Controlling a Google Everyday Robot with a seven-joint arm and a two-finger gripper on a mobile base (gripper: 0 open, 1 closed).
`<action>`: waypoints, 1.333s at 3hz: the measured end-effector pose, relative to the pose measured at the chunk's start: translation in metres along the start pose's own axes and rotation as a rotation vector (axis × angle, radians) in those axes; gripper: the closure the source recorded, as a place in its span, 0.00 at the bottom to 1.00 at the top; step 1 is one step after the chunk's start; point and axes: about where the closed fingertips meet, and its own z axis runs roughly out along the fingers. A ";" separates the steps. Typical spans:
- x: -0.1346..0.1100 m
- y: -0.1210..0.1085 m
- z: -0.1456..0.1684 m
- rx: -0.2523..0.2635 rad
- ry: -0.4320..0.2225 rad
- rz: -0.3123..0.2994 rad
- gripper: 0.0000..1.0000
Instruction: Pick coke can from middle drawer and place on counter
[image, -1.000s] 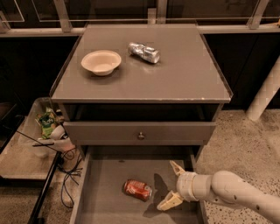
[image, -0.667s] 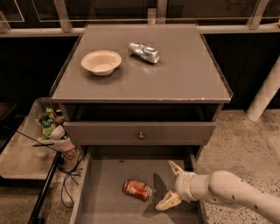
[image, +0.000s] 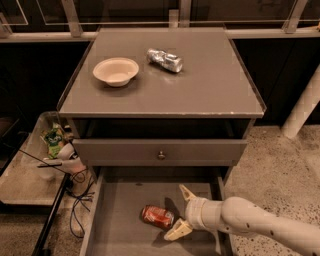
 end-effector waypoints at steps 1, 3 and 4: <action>-0.001 0.014 0.024 -0.022 0.008 -0.008 0.00; 0.013 0.029 0.069 -0.042 0.053 -0.013 0.00; 0.019 0.025 0.083 -0.034 0.066 -0.007 0.00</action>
Offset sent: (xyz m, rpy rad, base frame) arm -0.0087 0.0597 -0.0637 -0.0550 0.0430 0.0451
